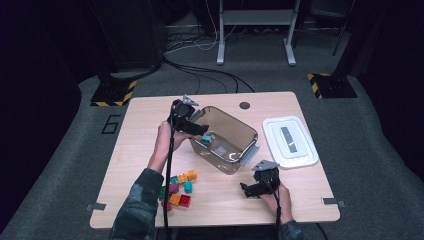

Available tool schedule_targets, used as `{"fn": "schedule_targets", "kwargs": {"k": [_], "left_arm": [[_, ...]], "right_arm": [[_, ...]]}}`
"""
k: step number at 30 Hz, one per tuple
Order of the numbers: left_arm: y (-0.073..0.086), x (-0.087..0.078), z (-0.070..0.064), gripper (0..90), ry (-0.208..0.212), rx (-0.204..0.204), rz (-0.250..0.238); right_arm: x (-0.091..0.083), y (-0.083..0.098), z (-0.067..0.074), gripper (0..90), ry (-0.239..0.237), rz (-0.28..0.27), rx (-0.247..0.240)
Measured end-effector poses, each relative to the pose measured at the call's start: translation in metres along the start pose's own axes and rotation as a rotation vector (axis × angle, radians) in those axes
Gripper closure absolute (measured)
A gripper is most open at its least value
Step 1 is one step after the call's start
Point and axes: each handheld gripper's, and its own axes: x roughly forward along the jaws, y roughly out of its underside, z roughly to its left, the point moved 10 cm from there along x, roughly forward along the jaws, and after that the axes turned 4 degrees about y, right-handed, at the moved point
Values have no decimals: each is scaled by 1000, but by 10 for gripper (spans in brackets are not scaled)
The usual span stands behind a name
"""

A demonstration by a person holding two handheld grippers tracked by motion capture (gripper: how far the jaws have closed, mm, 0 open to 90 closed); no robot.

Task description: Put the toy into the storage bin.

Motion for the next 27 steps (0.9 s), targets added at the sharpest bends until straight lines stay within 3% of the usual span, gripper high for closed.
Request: {"fn": "schedule_targets", "kwargs": {"k": [5, 12, 16, 18, 24, 27], "left_arm": [[17, -19, 0, 147, -9, 10, -18], [39, -32, 5, 150, -25, 5, -24], [62, -41, 8, 144, -41, -4, -17], [68, -41, 9, 145, -43, -13, -16], [105, -35, 19, 137, -50, -55, 25], [113, -33, 19, 137, -46, -68, 23]], "right_arm": [[0, 0, 0, 3, 1, 0, 1], [0, 0, 0, 3, 3, 0, 4], [0, 0, 0, 3, 3, 0, 4], [0, 0, 0, 3, 3, 0, 4], [0, 0, 0, 4, 3, 0, 4], [0, 0, 0, 4, 3, 0, 3]]}}
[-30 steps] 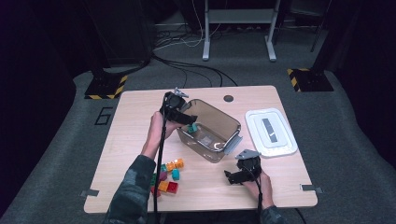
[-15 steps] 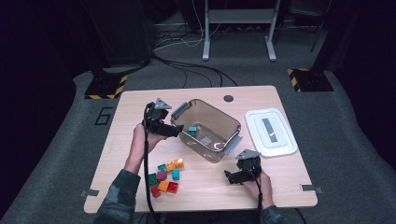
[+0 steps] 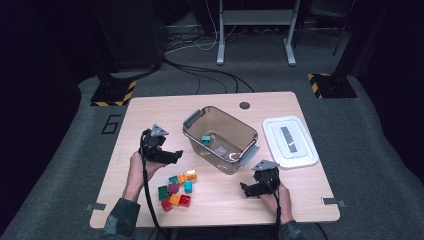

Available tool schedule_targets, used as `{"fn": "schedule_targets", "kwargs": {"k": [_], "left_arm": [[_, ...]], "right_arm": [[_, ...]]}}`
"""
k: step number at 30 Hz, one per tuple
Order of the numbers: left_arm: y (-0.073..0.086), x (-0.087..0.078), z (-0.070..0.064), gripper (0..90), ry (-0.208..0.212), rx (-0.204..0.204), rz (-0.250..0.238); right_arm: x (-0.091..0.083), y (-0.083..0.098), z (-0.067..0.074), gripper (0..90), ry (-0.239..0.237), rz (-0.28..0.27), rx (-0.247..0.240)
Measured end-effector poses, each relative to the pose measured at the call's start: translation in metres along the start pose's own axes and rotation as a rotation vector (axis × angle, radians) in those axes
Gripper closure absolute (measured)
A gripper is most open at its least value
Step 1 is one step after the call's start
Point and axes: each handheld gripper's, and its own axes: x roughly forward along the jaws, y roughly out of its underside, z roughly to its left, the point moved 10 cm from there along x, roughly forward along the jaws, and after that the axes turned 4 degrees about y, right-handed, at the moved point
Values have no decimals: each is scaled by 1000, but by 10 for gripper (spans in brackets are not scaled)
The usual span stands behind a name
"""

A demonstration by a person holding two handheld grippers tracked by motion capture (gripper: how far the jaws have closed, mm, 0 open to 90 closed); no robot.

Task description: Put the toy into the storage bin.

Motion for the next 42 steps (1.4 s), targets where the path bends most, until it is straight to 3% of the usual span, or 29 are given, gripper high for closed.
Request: {"fn": "schedule_targets", "kwargs": {"k": [14, 19, 26, 30, 37, 42], "left_arm": [[76, 15, -1, 98, -10, -68, 70], [89, 27, 4, 99, -7, -109, 89], [102, 43, 12, 140, -27, -128, 140], [102, 43, 17, 132, -30, -140, 132], [99, 44, 35, 120, -95, -156, 126], [97, 45, 45, 101, -105, -179, 117]], "right_arm": [[0, 0, 0, 4, -1, 0, 1], [0, 0, 0, 4, -1, 0, 0], [0, 0, 0, 4, -1, 0, 0], [0, 0, 0, 4, -1, 0, 1], [0, 0, 0, 5, 0, 0, 1], [0, 0, 0, 6, -2, -2, -4]]}}
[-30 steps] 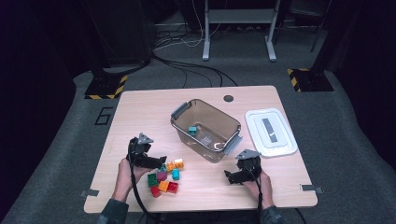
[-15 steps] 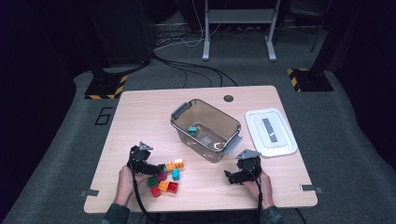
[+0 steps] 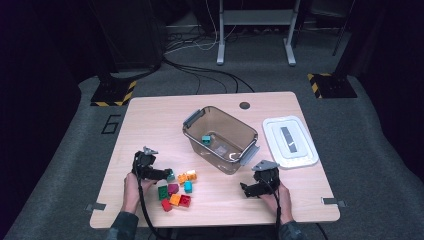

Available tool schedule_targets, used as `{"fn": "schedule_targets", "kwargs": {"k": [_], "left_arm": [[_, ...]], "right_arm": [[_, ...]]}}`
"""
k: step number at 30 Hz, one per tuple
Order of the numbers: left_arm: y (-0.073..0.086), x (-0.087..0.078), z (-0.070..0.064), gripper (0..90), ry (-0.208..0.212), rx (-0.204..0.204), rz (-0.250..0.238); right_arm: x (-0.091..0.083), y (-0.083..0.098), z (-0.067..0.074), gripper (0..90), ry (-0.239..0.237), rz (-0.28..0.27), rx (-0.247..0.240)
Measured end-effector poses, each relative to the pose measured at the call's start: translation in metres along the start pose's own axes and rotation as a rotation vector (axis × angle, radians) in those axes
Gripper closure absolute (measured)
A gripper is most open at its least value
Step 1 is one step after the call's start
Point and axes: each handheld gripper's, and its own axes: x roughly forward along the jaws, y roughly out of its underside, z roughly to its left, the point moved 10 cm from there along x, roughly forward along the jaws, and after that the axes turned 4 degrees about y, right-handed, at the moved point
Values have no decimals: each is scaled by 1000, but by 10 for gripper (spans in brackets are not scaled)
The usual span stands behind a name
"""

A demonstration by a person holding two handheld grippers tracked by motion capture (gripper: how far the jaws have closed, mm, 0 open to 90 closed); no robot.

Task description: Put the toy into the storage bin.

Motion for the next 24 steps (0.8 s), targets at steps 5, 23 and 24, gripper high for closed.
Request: {"fn": "schedule_targets", "kwargs": {"k": [5, 23, 24], "left_arm": [[1, -6, -10, 55, 61, -1, -7], [4, 2, -25, 288, 124, 62, 46], [5, 2, -25, 337, 127, 64, 47]], "right_arm": [[0, 0, 0, 6, -1, 0, 1], [0, 0, 0, 5, -2, 1, 0], [0, 0, 0, 5, -2, 1, 0]]}}
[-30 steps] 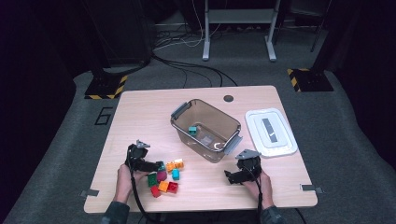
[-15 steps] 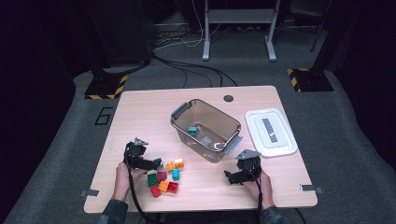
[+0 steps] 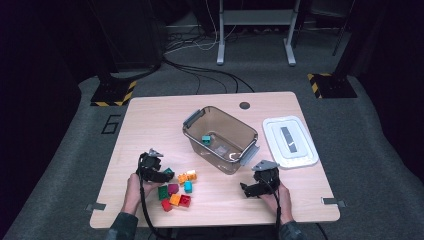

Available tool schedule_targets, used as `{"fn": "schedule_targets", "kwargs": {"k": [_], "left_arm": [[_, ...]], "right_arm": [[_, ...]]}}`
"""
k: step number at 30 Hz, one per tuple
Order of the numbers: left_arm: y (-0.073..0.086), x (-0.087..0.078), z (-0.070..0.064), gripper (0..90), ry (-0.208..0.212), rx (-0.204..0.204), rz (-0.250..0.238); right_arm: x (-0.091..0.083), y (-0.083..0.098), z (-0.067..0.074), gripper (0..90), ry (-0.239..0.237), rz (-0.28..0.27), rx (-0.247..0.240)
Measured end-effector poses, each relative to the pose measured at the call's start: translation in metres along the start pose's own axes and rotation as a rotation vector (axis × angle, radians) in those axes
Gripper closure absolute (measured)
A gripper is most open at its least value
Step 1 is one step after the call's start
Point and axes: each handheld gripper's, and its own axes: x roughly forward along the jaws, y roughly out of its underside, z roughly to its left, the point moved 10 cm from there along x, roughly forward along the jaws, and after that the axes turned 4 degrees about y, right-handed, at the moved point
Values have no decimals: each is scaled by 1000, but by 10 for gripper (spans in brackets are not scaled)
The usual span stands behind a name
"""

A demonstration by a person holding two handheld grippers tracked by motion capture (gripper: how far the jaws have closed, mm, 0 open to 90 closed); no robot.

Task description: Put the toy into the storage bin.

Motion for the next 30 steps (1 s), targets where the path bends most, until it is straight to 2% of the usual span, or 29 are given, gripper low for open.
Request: {"fn": "schedule_targets", "kwargs": {"k": [2, 3, 6, 9, 15, 16, 21, 28, 30], "left_arm": [[1, 0, -1, 391, 13, -1, 8], [1, 1, -1, 421, 4, 3, 7], [3, 2, -3, 496, 12, 7, 9], [4, 4, -2, 574, 10, 14, -14], [4, 1, -1, 586, 14, 27, -36], [3, 1, -3, 586, 24, 13, -40], [0, -3, -6, 586, 33, 8, -62], [-7, -11, -7, 587, 51, 12, -87], [-9, -12, -7, 586, 43, 14, -90]], "right_arm": [[0, 0, 0, 5, 1, 0, -1], [0, 0, 0, 5, 1, 0, -1], [0, 0, 0, 5, 1, 0, 1], [0, 0, 0, 5, 1, 0, 0], [0, 0, 0, 5, 0, 0, 0], [0, 0, 0, 5, 0, 0, -1], [0, 0, 0, 5, 0, 0, -1], [0, 0, 0, 4, 0, 0, -2], [0, 0, 0, 4, 1, 0, -2]]}}
